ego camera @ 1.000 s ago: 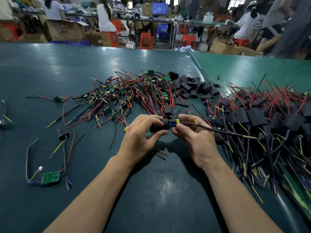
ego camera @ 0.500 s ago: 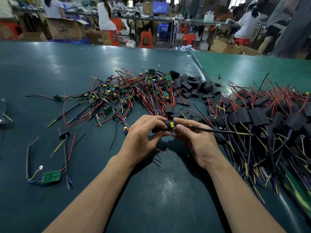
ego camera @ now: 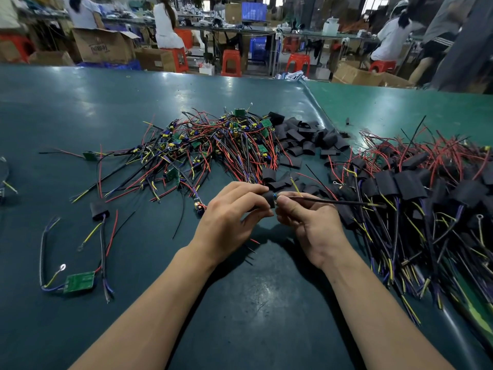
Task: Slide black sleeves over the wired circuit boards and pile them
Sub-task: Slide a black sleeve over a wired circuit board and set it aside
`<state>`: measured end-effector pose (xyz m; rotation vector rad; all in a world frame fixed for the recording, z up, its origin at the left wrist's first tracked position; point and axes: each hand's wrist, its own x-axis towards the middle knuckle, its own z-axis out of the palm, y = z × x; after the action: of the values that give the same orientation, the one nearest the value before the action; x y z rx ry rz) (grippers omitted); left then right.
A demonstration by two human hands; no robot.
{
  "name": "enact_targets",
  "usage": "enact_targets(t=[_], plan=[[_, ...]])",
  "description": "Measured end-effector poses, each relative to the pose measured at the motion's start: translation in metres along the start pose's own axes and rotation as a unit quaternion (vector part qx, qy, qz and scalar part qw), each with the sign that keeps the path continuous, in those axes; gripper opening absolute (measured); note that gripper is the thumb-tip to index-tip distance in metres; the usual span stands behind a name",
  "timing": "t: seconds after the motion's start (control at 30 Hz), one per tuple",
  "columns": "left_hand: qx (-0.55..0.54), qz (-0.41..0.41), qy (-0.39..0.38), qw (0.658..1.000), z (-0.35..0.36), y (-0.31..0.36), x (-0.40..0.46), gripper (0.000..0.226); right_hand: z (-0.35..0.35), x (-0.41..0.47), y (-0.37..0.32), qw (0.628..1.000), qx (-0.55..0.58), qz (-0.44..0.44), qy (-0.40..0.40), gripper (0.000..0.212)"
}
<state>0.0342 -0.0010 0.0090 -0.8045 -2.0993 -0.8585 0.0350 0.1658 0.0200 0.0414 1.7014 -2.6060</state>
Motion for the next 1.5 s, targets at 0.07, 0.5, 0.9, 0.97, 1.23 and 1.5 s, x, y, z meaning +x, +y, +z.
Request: enact_targets(t=[0.07, 0.5, 0.9, 0.97, 1.23, 1.5], plan=[[-0.005, -0.007, -0.005, 1.000, 0.000, 0.001, -0.001, 0.011, 0.000, 0.001, 0.000, 1.000, 0.002, -0.003, 0.002, 0.006], [0.036, 0.024, -0.022, 0.999, -0.003, 0.003, 0.000, 0.003, -0.001, -0.001, 0.000, 0.992, -0.106, -0.064, -0.004, 0.015], [0.030, -0.039, -0.042, 0.998, -0.005, -0.002, -0.001, 0.051, 0.002, 0.000, -0.003, 0.997, -0.072, -0.015, 0.025, 0.018], [0.056, -0.090, -0.020, 0.994, -0.007, -0.005, -0.001, 0.063, 0.001, 0.002, -0.003, 0.996, -0.071, -0.025, 0.044, 0.017], [0.014, -0.150, 0.024, 0.988, -0.012, -0.005, -0.001, 0.041, 0.000, 0.001, -0.002, 0.994, -0.095, -0.019, 0.047, 0.011], [0.000, -0.162, 0.007, 0.987, -0.012, -0.004, -0.002, 0.037, 0.001, -0.003, -0.007, 0.995, -0.096, -0.026, 0.025, 0.020]])
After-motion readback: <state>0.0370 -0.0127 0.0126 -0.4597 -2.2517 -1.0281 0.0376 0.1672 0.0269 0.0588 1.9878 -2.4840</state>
